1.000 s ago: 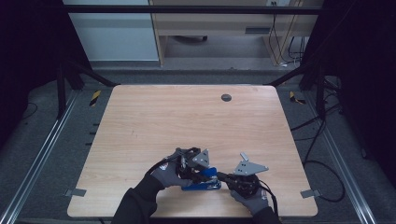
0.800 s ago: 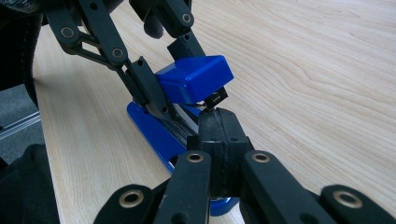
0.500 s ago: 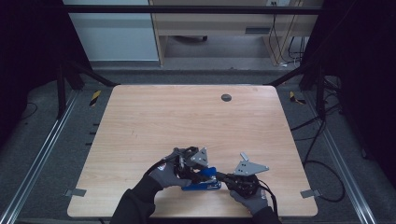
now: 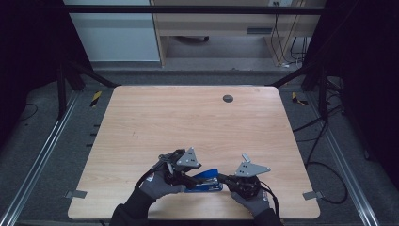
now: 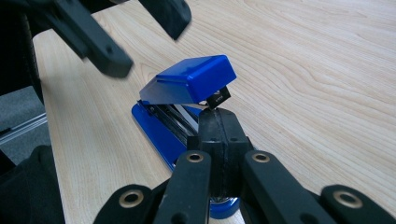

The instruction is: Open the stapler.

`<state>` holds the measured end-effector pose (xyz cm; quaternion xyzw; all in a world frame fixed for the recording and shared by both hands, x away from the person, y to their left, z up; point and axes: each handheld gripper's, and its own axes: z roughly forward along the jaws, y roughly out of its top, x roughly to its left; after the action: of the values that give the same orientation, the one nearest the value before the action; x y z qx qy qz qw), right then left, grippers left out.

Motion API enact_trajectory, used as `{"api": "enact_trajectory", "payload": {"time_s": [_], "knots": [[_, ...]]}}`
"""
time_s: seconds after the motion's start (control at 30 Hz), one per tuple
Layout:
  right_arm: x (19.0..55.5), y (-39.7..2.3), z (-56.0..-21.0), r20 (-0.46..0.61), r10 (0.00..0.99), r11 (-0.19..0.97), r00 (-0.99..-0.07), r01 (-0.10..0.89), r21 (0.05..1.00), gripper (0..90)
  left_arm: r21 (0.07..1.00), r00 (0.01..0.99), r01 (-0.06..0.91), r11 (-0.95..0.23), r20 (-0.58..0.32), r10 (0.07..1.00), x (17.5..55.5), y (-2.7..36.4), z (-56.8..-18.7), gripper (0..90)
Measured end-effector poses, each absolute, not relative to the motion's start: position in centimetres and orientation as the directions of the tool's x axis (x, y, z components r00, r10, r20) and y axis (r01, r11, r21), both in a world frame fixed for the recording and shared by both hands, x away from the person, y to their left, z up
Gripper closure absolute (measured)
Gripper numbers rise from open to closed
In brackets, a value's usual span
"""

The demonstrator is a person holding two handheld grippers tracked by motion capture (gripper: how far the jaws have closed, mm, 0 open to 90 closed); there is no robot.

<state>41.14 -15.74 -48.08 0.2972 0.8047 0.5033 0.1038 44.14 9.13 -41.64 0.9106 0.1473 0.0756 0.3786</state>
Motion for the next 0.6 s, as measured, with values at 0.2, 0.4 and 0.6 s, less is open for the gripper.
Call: {"api": "enact_trajectory", "payload": {"time_s": [0.2,0.4,0.6], "knots": [[41.1,-15.8,-48.0,0.136,0.583,0.31,-0.801,0.375,0.874,90.0,0.789,0.893,0.28,-0.547,-0.004,0.451,43.3,10.4,-42.4,45.4],[41.2,-15.8,-48.0,0.137,0.583,0.313,-0.801,0.376,0.872,90.0,0.838,0.841,0.3,-0.455,-0.008,0.541,41.5,10.9,-43.1,46.5],[41.2,-15.8,-48.0,0.137,0.582,0.311,-0.801,0.376,0.873,90.0,0.876,0.78,0.302,-0.375,-0.001,0.626,39.6,11.2,-44.4,50.4]]}}
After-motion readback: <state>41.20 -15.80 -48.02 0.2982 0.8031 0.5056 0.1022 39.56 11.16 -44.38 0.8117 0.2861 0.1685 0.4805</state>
